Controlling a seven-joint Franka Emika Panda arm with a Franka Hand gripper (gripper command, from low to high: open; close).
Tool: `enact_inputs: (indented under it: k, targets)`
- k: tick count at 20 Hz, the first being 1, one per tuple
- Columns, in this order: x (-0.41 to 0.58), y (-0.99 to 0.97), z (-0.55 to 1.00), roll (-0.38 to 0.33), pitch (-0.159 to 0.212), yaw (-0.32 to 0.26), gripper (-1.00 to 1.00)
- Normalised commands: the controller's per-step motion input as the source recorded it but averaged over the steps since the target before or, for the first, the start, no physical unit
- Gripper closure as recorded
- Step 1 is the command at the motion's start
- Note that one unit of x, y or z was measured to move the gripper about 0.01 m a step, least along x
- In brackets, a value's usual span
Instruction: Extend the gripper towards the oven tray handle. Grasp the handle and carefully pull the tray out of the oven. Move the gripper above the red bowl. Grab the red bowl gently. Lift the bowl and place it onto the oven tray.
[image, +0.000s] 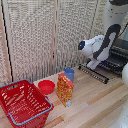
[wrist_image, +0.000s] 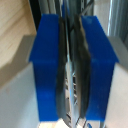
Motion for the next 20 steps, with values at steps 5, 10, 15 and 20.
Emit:
enact_inputs:
  k: [5,10,15,20]
  targets:
    - [0.169,1.00,-0.64,-0.002,0.000,-0.008,1.00]
    - [0.021,0.98,-0.27,0.006,-0.039,0.000,1.00]
    - [0.122,0.89,0.58,-0.001,-0.006,-0.018,1.00]
    - [0.195,0.69,0.33,-0.085,0.012,-0.023,1.00]
